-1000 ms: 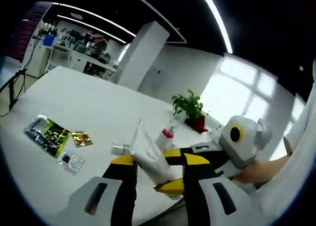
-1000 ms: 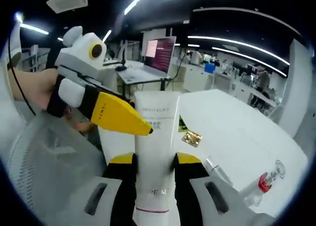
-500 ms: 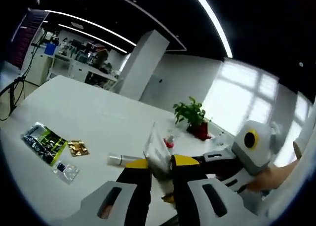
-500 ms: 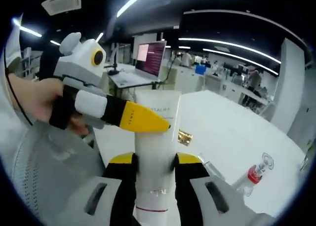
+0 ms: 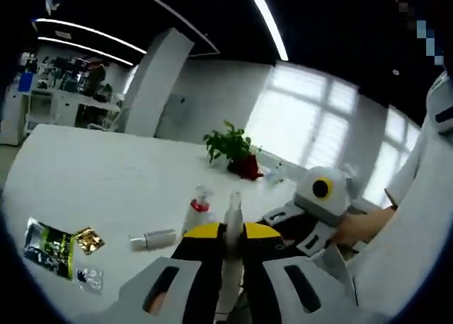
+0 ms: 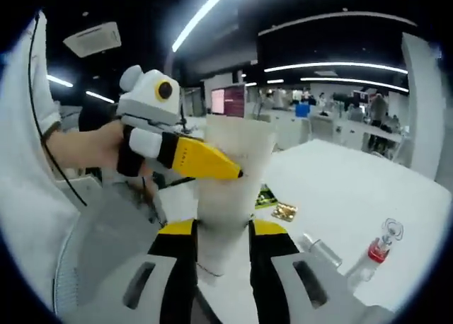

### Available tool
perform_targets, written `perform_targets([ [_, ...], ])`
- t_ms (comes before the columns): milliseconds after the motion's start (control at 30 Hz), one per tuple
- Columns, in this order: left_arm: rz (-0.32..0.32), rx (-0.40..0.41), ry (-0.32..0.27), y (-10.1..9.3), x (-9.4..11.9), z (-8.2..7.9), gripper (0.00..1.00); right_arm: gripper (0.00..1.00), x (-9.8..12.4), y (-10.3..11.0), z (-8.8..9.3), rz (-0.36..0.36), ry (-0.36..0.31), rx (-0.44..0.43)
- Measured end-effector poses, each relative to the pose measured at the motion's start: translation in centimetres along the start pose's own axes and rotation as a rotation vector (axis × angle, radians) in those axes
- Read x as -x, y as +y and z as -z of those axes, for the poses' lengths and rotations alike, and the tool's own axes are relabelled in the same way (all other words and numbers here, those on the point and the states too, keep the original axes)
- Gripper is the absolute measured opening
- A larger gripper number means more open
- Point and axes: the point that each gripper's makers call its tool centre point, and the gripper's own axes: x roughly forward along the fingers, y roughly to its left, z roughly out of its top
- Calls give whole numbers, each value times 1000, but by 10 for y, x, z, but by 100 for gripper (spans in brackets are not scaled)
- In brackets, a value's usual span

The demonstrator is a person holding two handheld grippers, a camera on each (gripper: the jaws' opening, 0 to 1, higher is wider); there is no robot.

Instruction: Arrange the skincare products in the storage area until every visible bottle or jar stands upright without overlapping.

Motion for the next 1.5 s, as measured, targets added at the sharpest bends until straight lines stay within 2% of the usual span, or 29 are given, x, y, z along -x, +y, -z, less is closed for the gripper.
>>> perform_targets([
  [100,52,12,-31,-8,1,-10,5,20,8,4,-9,-51,-45,-7],
  [233,115,6,-56,-14,4,-20,5,23,15,4,-20,-89,-81,-19],
  [300,165,-31,-58,-25,3,-27,5,26,16,3,-25,-116,-93,-25],
  [367,197,-46,-67,-32,3,-31,5,26,17,10,-29,-180,-101,-36],
  [400,248,-70,-77,-42,3,-34,5,26,18,13,-32,-215,-113,-45],
  [467,303,-88,-92,-52,3,-39,5,26,19,18,-35,-265,-117,-62],
  [533,344,-124,-88,-60,2,-40,5,22,21,28,-38,-321,-119,-33],
  [567,341,-138,-84,-60,1,-40,5,21,20,22,-38,-276,-119,-26],
  [600,355,-161,-63,-61,0,-37,5,20,19,23,-33,-282,-102,25],
  [733,361,-214,-18,-60,-5,-27,7,18,17,22,-21,-265,-70,39],
  [767,356,-227,16,-58,-7,-21,7,18,16,22,-19,-264,-65,39],
  [867,354,-247,43,-56,-13,-14,9,17,14,19,-4,-249,-13,55],
  [900,356,-258,75,-54,-14,-8,9,17,13,19,-1,-247,-6,58],
  [1033,353,-297,127,-47,-23,4,9,17,10,10,16,-240,28,60],
  [1133,337,-350,204,-37,-34,22,10,17,8,-1,32,-223,76,76],
  [1400,308,-427,335,-10,-63,56,10,17,2,-27,73,-206,167,74],
  [1500,305,-460,401,1,-72,73,10,18,-1,-32,85,-206,189,77],
])
